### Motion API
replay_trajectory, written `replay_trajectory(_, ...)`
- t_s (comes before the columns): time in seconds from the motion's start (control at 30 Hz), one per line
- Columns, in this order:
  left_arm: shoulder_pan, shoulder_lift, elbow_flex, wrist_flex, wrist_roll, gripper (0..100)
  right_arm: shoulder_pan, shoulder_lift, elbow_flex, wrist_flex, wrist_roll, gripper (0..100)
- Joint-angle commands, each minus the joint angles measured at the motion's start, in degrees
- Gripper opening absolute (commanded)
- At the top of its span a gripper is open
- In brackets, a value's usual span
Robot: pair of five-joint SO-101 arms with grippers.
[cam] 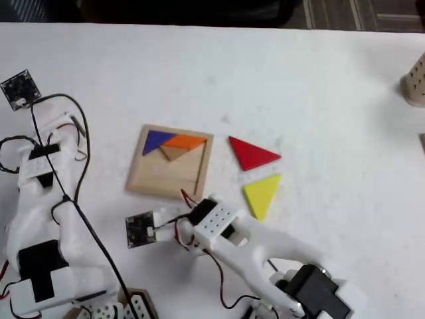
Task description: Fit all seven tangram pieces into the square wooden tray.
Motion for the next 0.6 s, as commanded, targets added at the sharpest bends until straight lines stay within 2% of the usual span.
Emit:
replay_trajectory(0.0, -0.2, -0.2, -3.3, -1.7, 0.5, 2, -0.4, 0.5, -0.7, 1.6, -3.1, 3.3)
replay_trajectory(0.23, -0.2, -0.2, -3.3, -1.7, 0.5, 2, 0.2, 0.4, -1.1, 2.2, -5.0, 1.7)
replay_trajectory(0.57, -0.2, -0.2, -3.3, -1.7, 0.5, 2, 10.2, -2.9, -7.9, 2.2, -21.1, 1.7)
